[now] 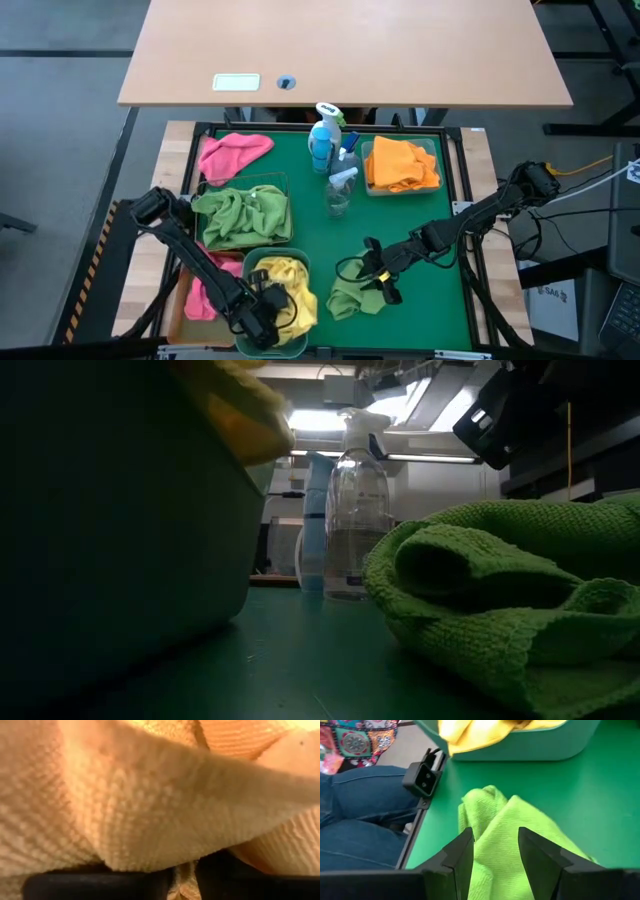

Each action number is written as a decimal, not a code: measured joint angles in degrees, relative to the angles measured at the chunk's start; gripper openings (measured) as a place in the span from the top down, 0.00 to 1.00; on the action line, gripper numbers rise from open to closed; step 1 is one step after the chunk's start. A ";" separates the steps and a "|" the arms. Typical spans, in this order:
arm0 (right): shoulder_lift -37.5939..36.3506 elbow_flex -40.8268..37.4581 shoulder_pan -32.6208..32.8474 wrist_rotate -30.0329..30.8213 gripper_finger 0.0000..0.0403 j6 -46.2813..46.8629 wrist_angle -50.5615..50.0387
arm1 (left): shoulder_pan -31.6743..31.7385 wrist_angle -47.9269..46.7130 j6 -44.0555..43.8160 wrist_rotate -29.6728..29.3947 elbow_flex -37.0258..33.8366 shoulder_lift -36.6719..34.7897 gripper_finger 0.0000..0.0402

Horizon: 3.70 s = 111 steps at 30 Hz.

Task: Sort microfiber towel by color & place in baskets
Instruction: Put the yellow towel into the blue bin, then put the green towel into the wire basket

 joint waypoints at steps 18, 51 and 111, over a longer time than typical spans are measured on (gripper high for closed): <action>2.82 0.00 -0.06 -1.11 0.31 2.15 -0.09 | 3.68 -2.40 3.41 10.34 5.45 -1.76 0.68; 16.09 0.17 0.72 4.15 0.27 1.74 -0.55 | 1.89 -3.52 3.50 9.27 6.34 -14.36 0.68; 15.08 34.35 0.59 17.14 0.98 -19.09 -20.19 | 5.99 6.79 7.52 -12.26 6.34 -20.24 0.68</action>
